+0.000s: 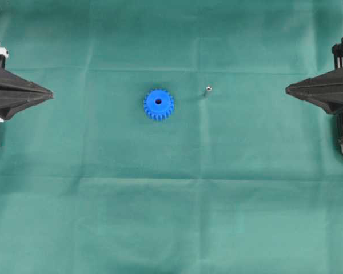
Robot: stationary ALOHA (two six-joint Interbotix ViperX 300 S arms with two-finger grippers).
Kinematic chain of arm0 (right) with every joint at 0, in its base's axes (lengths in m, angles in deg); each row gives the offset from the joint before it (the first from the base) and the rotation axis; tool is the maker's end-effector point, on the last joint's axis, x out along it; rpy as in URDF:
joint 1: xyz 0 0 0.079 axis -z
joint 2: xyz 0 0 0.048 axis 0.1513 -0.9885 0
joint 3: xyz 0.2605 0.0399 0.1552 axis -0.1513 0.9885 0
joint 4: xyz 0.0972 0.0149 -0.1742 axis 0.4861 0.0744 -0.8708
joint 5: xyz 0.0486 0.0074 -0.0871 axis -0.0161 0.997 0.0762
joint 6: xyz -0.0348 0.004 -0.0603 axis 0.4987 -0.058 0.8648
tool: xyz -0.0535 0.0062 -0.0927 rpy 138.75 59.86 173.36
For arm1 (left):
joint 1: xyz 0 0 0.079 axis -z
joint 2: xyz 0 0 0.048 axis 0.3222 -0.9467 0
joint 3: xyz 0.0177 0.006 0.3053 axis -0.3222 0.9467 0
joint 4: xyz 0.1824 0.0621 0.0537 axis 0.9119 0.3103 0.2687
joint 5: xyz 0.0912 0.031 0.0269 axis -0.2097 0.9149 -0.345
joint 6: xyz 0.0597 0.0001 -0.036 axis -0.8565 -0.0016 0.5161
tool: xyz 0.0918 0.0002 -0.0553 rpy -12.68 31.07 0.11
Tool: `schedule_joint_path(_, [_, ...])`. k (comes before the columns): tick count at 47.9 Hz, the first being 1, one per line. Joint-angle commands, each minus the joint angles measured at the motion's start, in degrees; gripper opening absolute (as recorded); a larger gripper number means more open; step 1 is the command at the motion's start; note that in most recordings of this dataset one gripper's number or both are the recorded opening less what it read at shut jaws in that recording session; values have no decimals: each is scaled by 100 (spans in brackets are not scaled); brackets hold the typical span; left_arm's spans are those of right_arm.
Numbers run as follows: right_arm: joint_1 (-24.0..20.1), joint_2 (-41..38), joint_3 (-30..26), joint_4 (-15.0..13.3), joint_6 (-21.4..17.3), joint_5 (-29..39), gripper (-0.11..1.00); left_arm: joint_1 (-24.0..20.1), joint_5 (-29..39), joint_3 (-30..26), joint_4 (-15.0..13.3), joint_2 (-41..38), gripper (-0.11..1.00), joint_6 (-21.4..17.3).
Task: Insert the shaft placed at a random location into the center hole of the small gear at another random location.
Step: 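Move the right gripper open over the upright silver shaft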
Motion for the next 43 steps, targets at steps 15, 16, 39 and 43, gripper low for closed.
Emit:
schedule_joint_path(15, [571, -738, -44, -26, 193, 0, 1, 9, 387, -202, 88, 158, 0, -9])
schedule_joint_path(16, [598, -817, -44, -26, 211, -18, 1, 9, 387, -202, 88, 167, 0, -9])
schedule_joint_path(39, [1160, -3173, -281, -44, 272, -879, 52, 9, 387, -185, 97, 167, 0, 9])
schedule_joint_path(43, [1187, -3674, -334, -53, 325, -1310, 77, 9, 387, -185, 97, 149, 0, 9])
